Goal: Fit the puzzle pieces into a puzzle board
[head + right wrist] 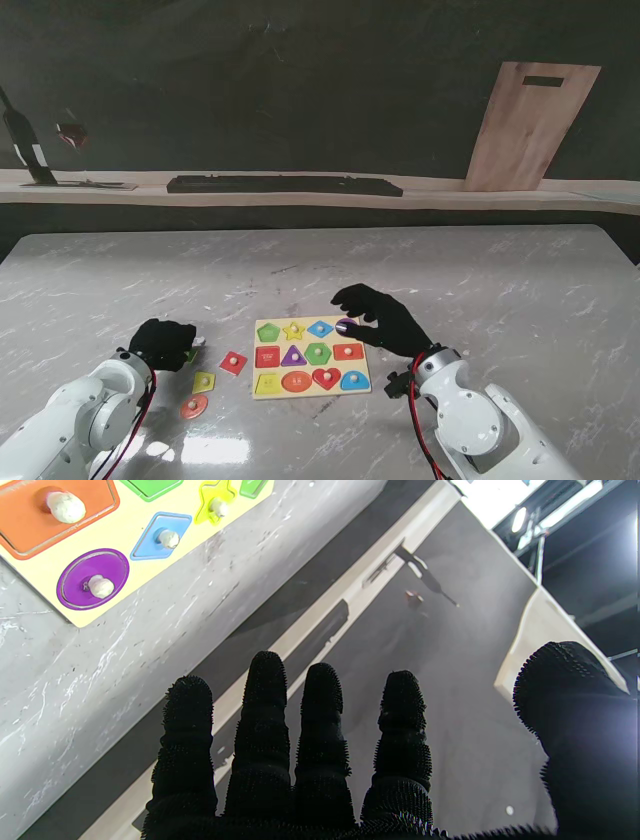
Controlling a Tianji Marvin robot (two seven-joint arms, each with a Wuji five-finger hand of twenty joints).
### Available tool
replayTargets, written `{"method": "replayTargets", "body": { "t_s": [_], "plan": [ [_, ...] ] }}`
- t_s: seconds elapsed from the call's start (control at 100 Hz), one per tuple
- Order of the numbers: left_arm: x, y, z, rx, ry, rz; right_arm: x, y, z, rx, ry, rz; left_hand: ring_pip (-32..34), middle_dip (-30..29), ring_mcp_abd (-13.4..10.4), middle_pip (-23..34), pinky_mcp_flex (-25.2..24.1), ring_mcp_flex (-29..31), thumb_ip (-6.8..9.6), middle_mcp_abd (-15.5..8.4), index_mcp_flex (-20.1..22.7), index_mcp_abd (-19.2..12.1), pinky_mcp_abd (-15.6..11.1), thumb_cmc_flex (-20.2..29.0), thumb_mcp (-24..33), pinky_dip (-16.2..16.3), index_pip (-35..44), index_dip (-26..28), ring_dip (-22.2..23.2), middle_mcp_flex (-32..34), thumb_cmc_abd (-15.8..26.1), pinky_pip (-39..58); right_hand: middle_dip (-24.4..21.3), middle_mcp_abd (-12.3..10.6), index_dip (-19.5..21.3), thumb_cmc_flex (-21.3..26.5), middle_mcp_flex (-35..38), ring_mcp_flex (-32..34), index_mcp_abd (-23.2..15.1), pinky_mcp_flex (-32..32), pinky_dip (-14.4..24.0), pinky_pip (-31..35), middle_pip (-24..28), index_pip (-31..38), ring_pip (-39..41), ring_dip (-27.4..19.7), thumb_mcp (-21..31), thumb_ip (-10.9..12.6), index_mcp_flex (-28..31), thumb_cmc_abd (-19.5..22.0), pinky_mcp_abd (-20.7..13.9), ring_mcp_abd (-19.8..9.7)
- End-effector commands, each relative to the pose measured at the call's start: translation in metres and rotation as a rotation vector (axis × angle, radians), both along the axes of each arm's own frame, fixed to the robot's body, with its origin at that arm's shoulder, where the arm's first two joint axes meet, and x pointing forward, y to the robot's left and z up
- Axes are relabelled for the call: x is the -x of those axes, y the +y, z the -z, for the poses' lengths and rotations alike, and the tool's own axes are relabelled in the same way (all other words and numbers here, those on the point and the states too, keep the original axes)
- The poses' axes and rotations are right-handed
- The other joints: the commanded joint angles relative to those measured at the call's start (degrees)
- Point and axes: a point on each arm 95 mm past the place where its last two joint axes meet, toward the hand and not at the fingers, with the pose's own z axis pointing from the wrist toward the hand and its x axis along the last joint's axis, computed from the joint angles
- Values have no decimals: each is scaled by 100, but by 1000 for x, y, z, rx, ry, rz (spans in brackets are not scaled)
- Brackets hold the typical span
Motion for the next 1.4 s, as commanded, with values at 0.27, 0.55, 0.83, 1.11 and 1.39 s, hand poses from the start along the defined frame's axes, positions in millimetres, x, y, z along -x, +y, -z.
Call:
{"method": "replayTargets", "body": {
  "t_s": [0.27, 0.55, 0.83, 1.11, 1.39],
  "plan": [
    [3, -1, 8, 2, 45, 4, 3, 2, 1, 0, 0, -5, 148, -154, 102, 379, -155, 12, -73, 410, 349, -93, 897, 22, -511, 193, 84, 24, -33, -167, 236, 166, 11, -115, 68, -66, 132, -29, -242, -81, 104, 16, -65, -58, 51, 37, -106, 202, 92, 100, 64, -16],
    [2, -3, 12, -1, 67, 9, 3, 2, 1, 0, 0, -5, 307, -36, -39, 587, 140, 280, 267, 459, 349, -90, 883, -288, 211, 183, 308, 91, -42, -9, -9, 228, 9, -109, 68, -64, 136, -28, -238, -82, 104, 18, -67, -56, 53, 37, -103, 201, 98, 98, 65, -8],
    [3, -3, 9, 11, 32, 2, 3, 1, 0, -1, -4, 1, 486, 59, -63, 806, 293, 393, 369, 463, 323, -32, 903, -518, 584, 122, 498, 171, -14, 58, -95, 285, 10, -114, 71, -63, 137, -28, -242, -80, 104, 18, -67, -53, 53, 37, -102, 202, 118, 98, 60, -15],
    [5, -5, -5, 8, -25, 20, 3, 1, -1, -2, -3, 2, 563, 89, -60, 871, 260, 374, 377, 459, 327, -33, 895, -564, 648, 143, 521, 219, -1, 52, -125, 336, 9, -110, 71, -64, 134, -26, -251, -83, 103, 17, -68, -53, 55, 38, -100, 202, 104, 101, 60, -13],
    [5, -9, -15, 16, -57, 50, 3, 0, -1, 0, -6, -1, 575, 155, -80, 877, 177, 286, 378, 431, 274, -100, 866, -553, 620, 152, 509, 294, 12, -13, -72, 332, 10, -114, 69, -74, 134, -29, -248, -81, 104, 20, -67, -60, 54, 38, -107, 200, 98, 101, 60, -14]
  ]
}}
